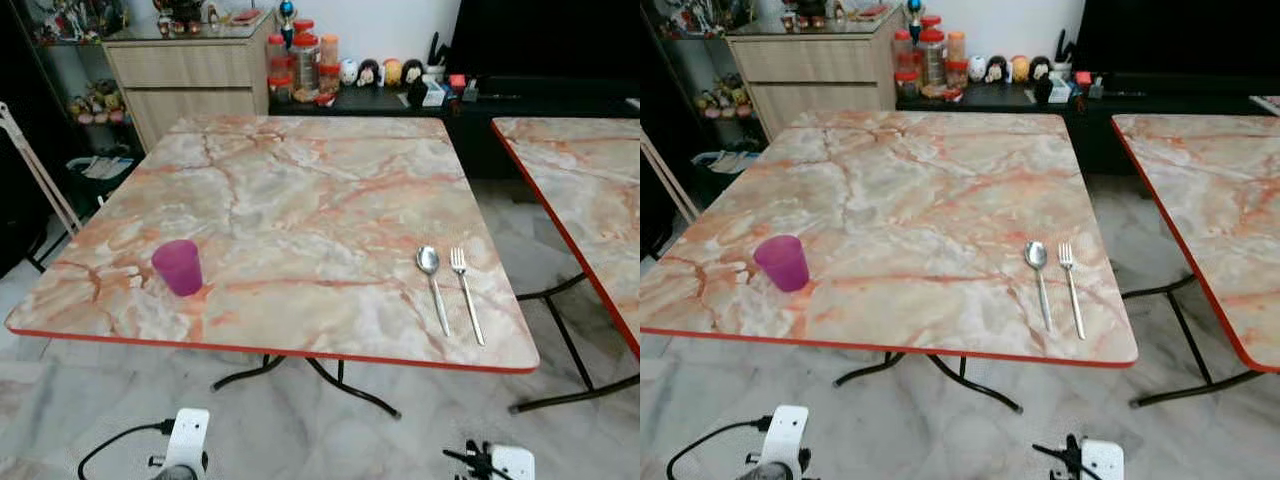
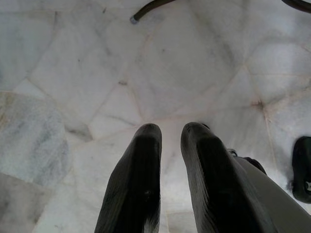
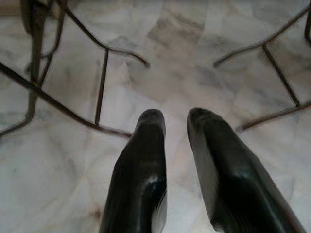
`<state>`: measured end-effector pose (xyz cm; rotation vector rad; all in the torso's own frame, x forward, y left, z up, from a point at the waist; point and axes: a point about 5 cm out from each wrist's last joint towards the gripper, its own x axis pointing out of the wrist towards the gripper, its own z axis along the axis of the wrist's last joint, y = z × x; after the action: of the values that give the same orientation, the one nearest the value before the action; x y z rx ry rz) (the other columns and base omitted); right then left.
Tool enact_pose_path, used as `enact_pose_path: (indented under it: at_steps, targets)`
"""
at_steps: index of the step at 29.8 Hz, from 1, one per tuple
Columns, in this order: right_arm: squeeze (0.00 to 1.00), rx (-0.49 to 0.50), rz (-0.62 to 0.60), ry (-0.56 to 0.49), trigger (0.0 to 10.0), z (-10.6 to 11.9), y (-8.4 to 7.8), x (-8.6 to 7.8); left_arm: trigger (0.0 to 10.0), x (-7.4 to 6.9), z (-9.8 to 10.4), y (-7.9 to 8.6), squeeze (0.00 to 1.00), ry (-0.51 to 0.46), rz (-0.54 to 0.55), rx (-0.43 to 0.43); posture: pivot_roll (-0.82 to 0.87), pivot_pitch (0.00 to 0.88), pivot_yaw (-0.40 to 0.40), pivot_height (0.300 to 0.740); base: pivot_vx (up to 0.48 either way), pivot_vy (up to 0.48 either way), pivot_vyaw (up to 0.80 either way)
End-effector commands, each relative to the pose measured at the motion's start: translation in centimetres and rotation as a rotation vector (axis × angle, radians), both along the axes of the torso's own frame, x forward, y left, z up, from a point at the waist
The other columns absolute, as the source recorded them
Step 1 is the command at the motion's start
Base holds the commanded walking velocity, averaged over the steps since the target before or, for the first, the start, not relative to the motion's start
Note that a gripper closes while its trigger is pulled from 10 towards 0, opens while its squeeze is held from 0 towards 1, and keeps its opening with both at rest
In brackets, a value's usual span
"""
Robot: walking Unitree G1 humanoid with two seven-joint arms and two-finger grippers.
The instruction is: Setting the table
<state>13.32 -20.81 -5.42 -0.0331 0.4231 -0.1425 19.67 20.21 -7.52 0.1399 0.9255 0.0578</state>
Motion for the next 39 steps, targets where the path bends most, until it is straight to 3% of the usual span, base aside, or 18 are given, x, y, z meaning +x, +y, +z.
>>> enact_pose_path:
  at_steps: [1,4,6,10,11,12,13,17,19,23,24,33,39]
  targets:
    - [0.00,-0.011,0.021,-0.060,10.0,0.9,0.3,0.8,10.0,0.0,0.0,0.1,0.00,0.008,-0.020,0.013,-0.09,0.000,0.024,0.740,0.000,0.000,0.00]
    - [0.00,-0.039,0.031,-0.130,10.0,2.3,0.2,1.3,10.0,-0.1,0.0,0.1,0.00,0.010,-0.022,0.016,-0.09,0.000,0.029,0.740,0.000,0.000,0.00]
    - [0.00,-0.076,0.088,-0.217,10.0,4.5,0.5,2.4,10.0,-0.2,-0.1,0.2,0.00,0.014,-0.026,0.018,-0.10,0.000,0.034,0.740,0.000,0.000,0.00]
    - [0.01,-0.079,0.143,-0.287,10.0,6.4,1.4,3.8,10.0,-0.3,-0.1,0.2,0.00,0.018,-0.030,0.025,-0.10,0.000,0.036,0.740,0.000,0.000,0.00]
    - [0.20,-0.074,0.151,-0.311,10.0,7.1,1.7,4.7,10.0,-0.3,-0.1,0.2,0.00,0.020,-0.030,0.027,-0.10,0.000,0.035,0.740,0.000,0.000,0.00]
    - [0.20,-0.073,0.153,-0.320,10.0,7.3,1.8,4.9,10.0,-0.3,-0.2,0.2,0.00,0.021,-0.030,0.028,-0.10,0.000,0.035,0.740,0.000,0.000,0.00]
    - [1.00,-0.064,0.157,-0.338,10.0,7.8,1.9,5.6,10.0,-0.3,-0.2,0.2,0.00,0.021,-0.030,0.027,-0.10,0.000,0.032,0.740,0.000,0.000,0.00]
    - [1.00,-0.063,0.161,-0.383,10.0,9.7,2.3,8.1,10.0,-0.4,-0.2,0.1,0.00,0.018,-0.018,0.024,-0.09,0.000,0.020,0.740,0.000,0.000,0.00]
    - [1.00,-0.072,0.136,-0.361,10.0,9.5,2.1,9.8,10.0,-0.4,-0.2,-0.1,0.00,0.016,-0.009,0.018,-0.09,0.000,0.016,0.740,0.000,0.000,0.00]
    - [1.00,-0.074,0.099,-0.349,10.0,9.5,1.9,11.6,10.0,-0.2,-0.2,-0.3,0.00,0.014,-0.006,0.014,-0.08,0.000,0.011,0.740,0.000,0.000,0.00]
    - [1.00,-0.053,0.086,-0.360,10.0,9.9,2.1,12.9,10.0,0.0,-0.1,-0.4,0.00,0.006,0.001,0.008,-0.08,0.000,0.011,0.740,0.000,0.000,0.00]
    - [1.00,-0.008,0.086,-0.309,10.0,10.8,3.6,17.0,10.0,0.8,0.3,-0.7,0.00,-0.013,-0.001,0.000,-0.07,0.000,0.010,0.740,0.000,0.000,0.00]
    - [1.00,0.005,0.086,-0.294,10.0,11.6,4.0,18.9,10.0,0.9,0.4,-0.8,0.00,-0.017,-0.006,-0.004,-0.06,0.000,0.009,0.740,0.000,0.000,0.00]
